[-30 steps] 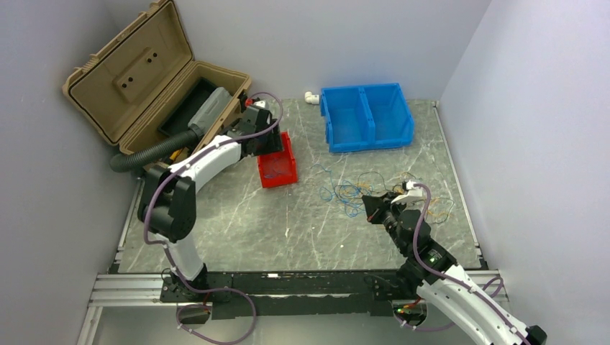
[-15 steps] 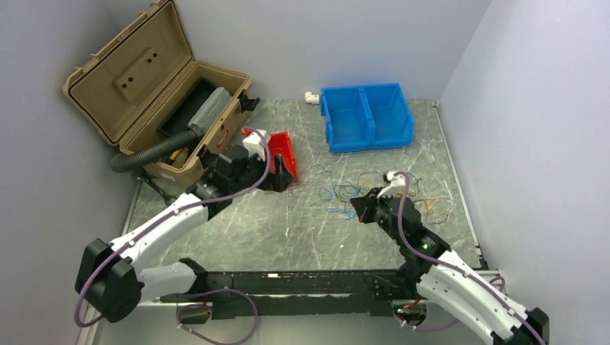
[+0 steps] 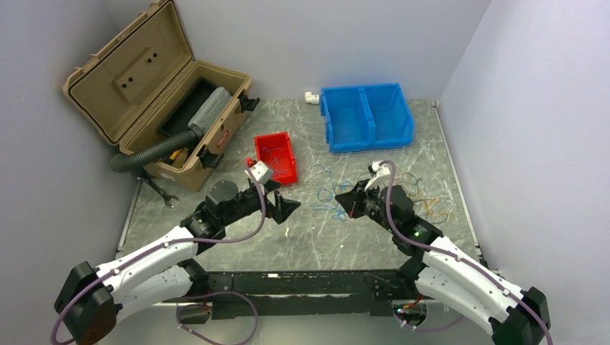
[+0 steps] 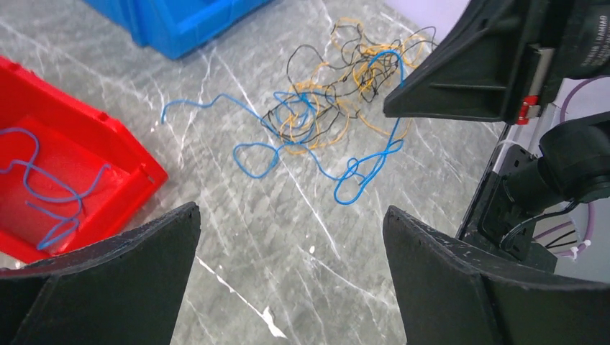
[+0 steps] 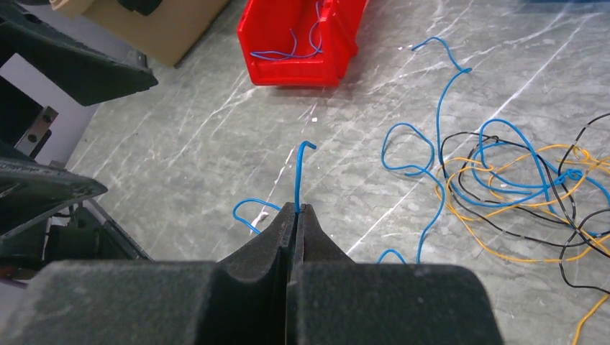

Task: Untangle the cables
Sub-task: Pick up the cable at the center of the board.

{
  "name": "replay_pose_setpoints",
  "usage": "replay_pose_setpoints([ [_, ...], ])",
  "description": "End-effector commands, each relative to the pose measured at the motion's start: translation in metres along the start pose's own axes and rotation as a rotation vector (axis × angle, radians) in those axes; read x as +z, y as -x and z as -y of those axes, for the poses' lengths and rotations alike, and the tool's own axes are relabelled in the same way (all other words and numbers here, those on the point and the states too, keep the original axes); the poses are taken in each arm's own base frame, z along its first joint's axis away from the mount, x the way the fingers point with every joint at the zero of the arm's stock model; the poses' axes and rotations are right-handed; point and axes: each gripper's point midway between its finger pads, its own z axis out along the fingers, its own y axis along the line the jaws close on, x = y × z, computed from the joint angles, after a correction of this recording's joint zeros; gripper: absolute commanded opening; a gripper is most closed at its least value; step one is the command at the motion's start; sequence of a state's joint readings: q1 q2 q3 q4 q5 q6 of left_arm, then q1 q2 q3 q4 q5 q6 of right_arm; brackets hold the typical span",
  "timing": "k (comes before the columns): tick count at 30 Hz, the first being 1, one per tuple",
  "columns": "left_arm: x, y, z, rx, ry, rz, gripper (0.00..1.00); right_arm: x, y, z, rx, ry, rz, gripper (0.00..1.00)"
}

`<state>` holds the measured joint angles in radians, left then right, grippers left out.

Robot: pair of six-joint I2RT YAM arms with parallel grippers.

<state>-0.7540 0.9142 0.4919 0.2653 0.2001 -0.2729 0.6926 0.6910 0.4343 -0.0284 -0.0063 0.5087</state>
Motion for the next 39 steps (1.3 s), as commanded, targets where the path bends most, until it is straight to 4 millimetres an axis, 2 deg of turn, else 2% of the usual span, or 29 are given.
replay_pose_setpoints([
  [1, -0.005, 0.019, 0.012, 0.118, -0.075, 0.117, 0.99, 0.002, 0.037, -0.021, 0.001, 0.049, 0.088, 0.00],
  [5, -0.008, 0.006, 0.007, 0.173, -0.074, 0.143, 0.99, 0.002, 0.050, -0.028, -0.011, 0.058, 0.106, 0.00],
  [8, -0.005, 0.010, 0.016, 0.173, -0.123, 0.176, 0.99, 0.000, 0.062, -0.036, -0.010, 0.069, 0.119, 0.00],
  [15, 0.006, 0.008, 0.034, 0.133, -0.233, 0.148, 0.99, -0.016, 0.066, -0.041, 0.032, 0.080, 0.125, 0.00],
  [20, 0.004, 0.010, 0.035, 0.136, -0.240, 0.159, 0.99, -0.021, 0.067, -0.048, 0.068, 0.108, 0.112, 0.00],
  [25, 0.004, 0.012, 0.038, 0.136, -0.253, 0.183, 0.99, -0.015, 0.067, -0.080, 0.065, 0.246, 0.030, 0.00],
  [32, 0.004, 0.011, 0.043, 0.145, -0.290, 0.203, 0.99, -0.006, 0.098, -0.128, 0.055, 0.392, 0.050, 0.00],
  [36, 0.007, 0.008, 0.039, 0.149, -0.273, 0.207, 0.99, 0.008, 0.105, -0.133, 0.073, 0.376, 0.067, 0.00],
  [39, 0.011, 0.006, 0.036, 0.148, -0.263, 0.205, 0.99, 0.018, 0.102, -0.139, 0.088, 0.399, 0.058, 0.00],
])
